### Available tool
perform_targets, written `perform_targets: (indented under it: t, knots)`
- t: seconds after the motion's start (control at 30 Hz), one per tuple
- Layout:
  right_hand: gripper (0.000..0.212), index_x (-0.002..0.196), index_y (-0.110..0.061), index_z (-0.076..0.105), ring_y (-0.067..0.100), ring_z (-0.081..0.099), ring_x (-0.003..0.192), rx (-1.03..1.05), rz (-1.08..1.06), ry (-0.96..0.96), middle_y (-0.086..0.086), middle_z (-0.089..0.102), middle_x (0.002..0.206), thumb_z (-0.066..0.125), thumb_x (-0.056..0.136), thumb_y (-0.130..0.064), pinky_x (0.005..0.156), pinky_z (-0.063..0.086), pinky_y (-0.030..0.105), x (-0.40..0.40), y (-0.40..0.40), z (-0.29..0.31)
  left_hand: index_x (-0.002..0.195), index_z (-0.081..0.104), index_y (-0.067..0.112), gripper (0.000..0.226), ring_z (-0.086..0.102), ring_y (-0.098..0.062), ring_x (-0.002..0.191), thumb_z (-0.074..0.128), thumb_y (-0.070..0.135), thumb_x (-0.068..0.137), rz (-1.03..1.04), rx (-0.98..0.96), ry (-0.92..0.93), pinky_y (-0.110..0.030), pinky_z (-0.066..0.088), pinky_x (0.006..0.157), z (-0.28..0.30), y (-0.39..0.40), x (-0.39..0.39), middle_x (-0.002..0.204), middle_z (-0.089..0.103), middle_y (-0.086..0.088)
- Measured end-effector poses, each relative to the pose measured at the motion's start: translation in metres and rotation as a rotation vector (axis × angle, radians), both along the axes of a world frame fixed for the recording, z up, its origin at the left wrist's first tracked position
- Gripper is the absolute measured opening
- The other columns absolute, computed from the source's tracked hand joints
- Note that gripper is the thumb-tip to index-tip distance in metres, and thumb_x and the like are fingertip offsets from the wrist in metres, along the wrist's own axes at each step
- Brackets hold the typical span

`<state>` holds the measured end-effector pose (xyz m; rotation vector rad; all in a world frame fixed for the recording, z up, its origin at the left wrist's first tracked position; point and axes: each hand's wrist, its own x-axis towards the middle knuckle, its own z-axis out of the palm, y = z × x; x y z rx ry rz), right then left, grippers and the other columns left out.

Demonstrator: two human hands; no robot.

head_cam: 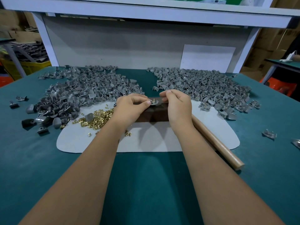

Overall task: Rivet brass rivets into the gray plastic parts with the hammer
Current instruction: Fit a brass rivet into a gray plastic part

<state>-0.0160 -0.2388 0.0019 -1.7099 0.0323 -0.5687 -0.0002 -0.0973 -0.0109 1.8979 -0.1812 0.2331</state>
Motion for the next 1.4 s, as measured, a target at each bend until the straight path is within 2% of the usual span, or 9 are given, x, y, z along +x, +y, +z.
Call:
perform_targets:
  t: [0.4,0.57,0.77,0.83,0.9,1.03,1.17,1.27,1.4]
  knots:
    - [0.033,0.073,-0.014,0.071,0.015,0.059,0.074,0.297,0.031,0.032,0.006,0.064,0.075,0.046,0.094,-0.010,0.092,0.048,0.040,0.002,-0.006,0.004,0.100,0.078,0.020,0.014,0.057,-0.006,0.113,0.069,0.026,0.091,-0.016,0.041,-0.012,-0.031,0.043,0.107,-0.001,0.002,0.000,0.112,0.067,0.013]
    - [0.037,0.079,-0.009,0.070,0.013,0.057,0.069,0.365,-0.019,0.029,0.004,0.063,0.073,0.042,0.099,-0.022,0.067,0.041,0.021,0.003,-0.009,0.003,0.102,0.078,0.022,0.014,0.056,-0.008,0.116,0.070,0.026,0.091,-0.013,0.056,-0.013,-0.035,0.042,0.109,-0.003,0.002,0.001,0.116,0.067,0.012]
    - [0.028,0.071,-0.025,0.067,0.022,0.062,0.078,0.094,-0.145,0.109,-0.003,0.065,0.073,0.049,0.088,-0.013,0.082,0.052,0.044,-0.011,-0.018,0.012,0.090,0.075,0.038,0.010,0.051,-0.015,0.124,0.071,0.029,0.089,0.020,0.085,-0.035,-0.041,0.040,0.110,-0.004,0.000,-0.001,0.114,0.068,0.014]
    - [0.025,0.067,-0.023,0.066,0.017,0.063,0.071,0.012,-0.178,0.164,-0.013,0.064,0.062,0.052,0.087,-0.015,0.072,0.052,0.040,-0.018,-0.029,0.016,0.087,0.074,0.040,0.011,0.051,-0.016,0.125,0.071,0.029,0.089,0.029,0.109,-0.057,-0.041,0.039,0.110,-0.003,0.000,-0.002,0.114,0.069,0.012]
    - [0.022,0.067,-0.019,0.066,0.006,0.055,0.055,-0.189,-0.210,0.231,-0.015,0.062,0.055,0.054,0.085,-0.022,0.057,0.042,0.028,-0.030,-0.042,0.017,0.083,0.071,0.044,0.013,0.047,-0.017,0.127,0.070,0.032,0.089,0.048,0.128,-0.056,-0.042,0.037,0.111,-0.002,0.000,-0.003,0.113,0.068,0.014]
    - [0.044,0.087,-0.007,0.069,0.022,0.053,0.064,-0.702,-0.267,0.435,0.010,0.065,0.079,0.052,0.081,-0.048,0.052,0.033,0.027,-0.053,-0.066,0.018,0.082,0.069,0.046,0.011,0.038,-0.019,0.131,0.071,0.037,0.087,0.062,0.168,-0.043,-0.044,0.035,0.112,-0.001,0.000,-0.006,0.113,0.066,0.016]
    - [0.029,0.090,-0.012,0.060,0.030,0.050,0.086,-1.034,-0.237,0.596,0.011,0.058,0.096,0.054,0.087,-0.041,0.065,0.037,0.030,-0.058,-0.070,0.010,0.081,0.067,0.047,0.012,0.036,-0.019,0.131,0.070,0.038,0.088,0.068,0.196,-0.061,-0.044,0.033,0.112,0.000,0.000,-0.009,0.112,0.066,0.015]
    - [0.030,0.102,-0.010,0.059,0.032,0.053,0.096,-1.093,-0.238,0.592,0.012,0.057,0.104,0.055,0.091,-0.038,0.068,0.037,0.032,-0.055,-0.064,0.008,0.073,0.064,0.049,0.018,0.038,-0.018,0.129,0.069,0.041,0.087,0.099,0.217,-0.060,-0.046,0.034,0.110,0.001,-0.003,-0.011,0.106,0.064,0.021]
    - [0.017,0.092,-0.015,0.046,0.028,0.046,0.083,-1.039,-0.202,0.672,0.007,0.052,0.093,0.058,0.090,-0.026,0.065,0.034,0.030,-0.048,-0.059,0.016,0.067,0.060,0.052,0.022,0.033,-0.019,0.129,0.066,0.048,0.087,0.168,0.296,-0.008,-0.044,0.029,0.106,0.007,-0.008,-0.015,0.111,0.065,0.023]
